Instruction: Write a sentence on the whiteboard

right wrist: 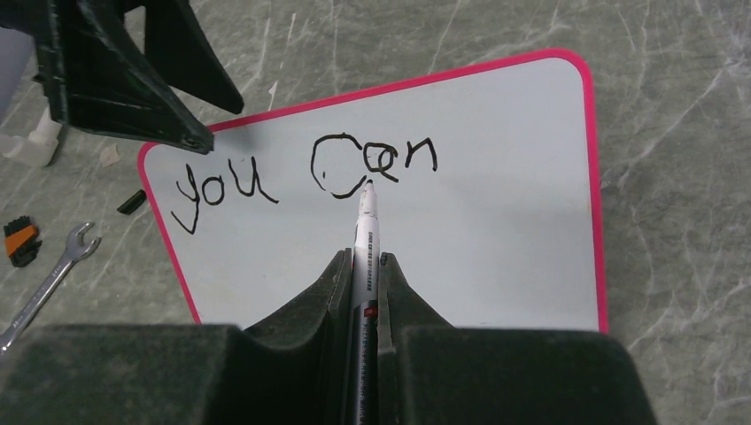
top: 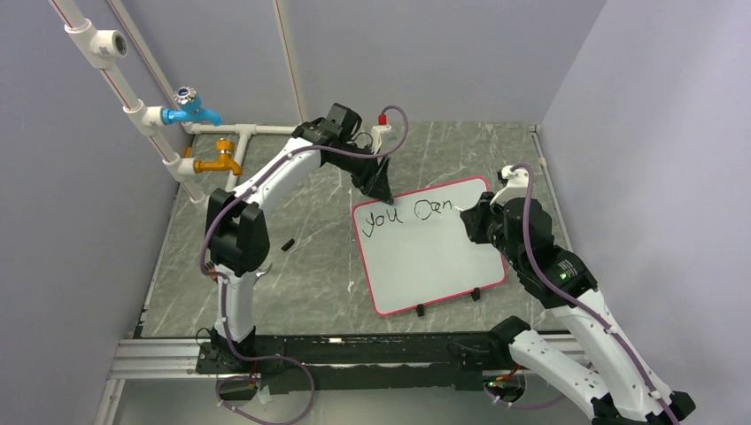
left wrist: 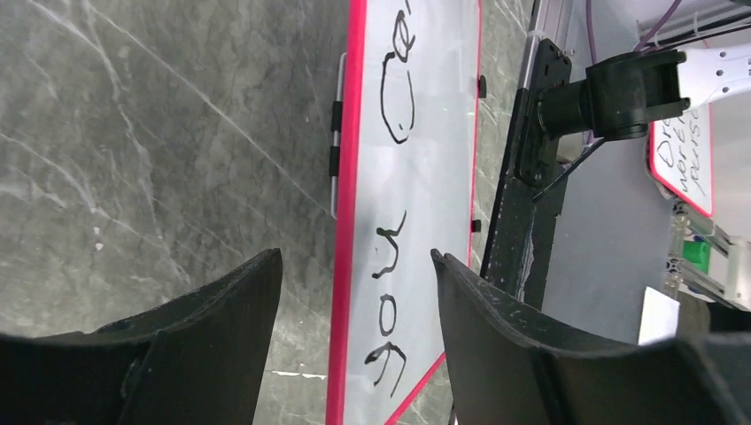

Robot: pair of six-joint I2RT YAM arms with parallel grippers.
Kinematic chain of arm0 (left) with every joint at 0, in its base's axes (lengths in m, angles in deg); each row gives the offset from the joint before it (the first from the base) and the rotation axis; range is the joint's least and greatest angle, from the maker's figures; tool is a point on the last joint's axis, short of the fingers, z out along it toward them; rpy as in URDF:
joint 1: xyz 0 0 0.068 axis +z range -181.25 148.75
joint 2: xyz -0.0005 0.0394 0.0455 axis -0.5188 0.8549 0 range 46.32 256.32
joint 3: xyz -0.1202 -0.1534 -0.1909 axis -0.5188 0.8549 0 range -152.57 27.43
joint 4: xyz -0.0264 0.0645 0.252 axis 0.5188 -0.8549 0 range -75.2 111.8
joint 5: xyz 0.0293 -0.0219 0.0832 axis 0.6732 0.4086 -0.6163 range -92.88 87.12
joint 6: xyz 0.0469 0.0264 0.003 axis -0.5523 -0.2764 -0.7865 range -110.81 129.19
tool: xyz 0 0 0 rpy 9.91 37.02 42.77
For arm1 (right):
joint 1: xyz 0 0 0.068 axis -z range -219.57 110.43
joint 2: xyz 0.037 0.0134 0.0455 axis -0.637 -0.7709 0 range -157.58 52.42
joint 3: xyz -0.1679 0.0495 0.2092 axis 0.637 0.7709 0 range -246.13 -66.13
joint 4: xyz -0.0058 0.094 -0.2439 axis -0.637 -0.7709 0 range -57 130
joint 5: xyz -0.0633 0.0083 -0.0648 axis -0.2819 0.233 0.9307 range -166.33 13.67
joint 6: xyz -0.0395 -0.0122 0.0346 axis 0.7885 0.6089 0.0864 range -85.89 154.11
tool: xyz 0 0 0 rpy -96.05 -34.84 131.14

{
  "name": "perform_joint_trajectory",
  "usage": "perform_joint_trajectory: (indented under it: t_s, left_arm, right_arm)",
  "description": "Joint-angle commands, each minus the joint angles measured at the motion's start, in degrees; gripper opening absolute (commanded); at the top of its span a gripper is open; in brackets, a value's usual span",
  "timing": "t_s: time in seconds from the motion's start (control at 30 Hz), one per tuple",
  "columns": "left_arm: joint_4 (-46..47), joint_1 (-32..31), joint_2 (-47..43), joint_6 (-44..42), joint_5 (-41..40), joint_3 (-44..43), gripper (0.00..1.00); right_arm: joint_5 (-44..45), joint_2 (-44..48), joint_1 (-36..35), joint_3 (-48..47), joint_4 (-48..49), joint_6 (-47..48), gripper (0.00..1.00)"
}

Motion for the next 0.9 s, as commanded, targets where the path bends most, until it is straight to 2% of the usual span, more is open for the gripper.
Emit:
perform_joint_trajectory:
  t_s: [0.0,0.2,0.37,0.5,0.63,0.77,0.87]
  left_arm:
    - [-0.3,-0.5,1.8,0.4,4.9,-3.9,0.67]
    - [-0.3,-1.9,4.4,0.8,5.5,-4.1,0.59]
    - [-0.5,-2.3,4.7,1.1,5.4,-3.9,0.47]
    - [-1.6,-2.5,5.1,0.8,5.0,-4.3,0.45]
    - [-2.1,-2.5,5.3,0.7,5.0,-4.1,0.39]
    - [-2.5,-2.9,5.2,0.1,4.6,-4.2,0.25]
    - [-2.6,-3.4,4.5,-0.2,4.4,-4.3,0.18]
  right_arm:
    - [-0.8,0.9,0.2,0.1,2.5,0.0,0.0]
    - [-1.0,1.0,0.2,0.6,2.5,-0.1,0.0]
    - [-1.0,1.3,0.2,0.9,2.8,-0.2,0.0]
    - [-0.9,1.3,0.2,1.1,2.7,-0.2,0.0]
    - [-0.9,1.6,0.2,1.1,2.6,-0.2,0.0]
    - [-0.9,1.8,0.2,1.1,2.5,-0.2,0.0]
    - [-0.7,1.9,0.1,1.0,2.2,-0.2,0.0]
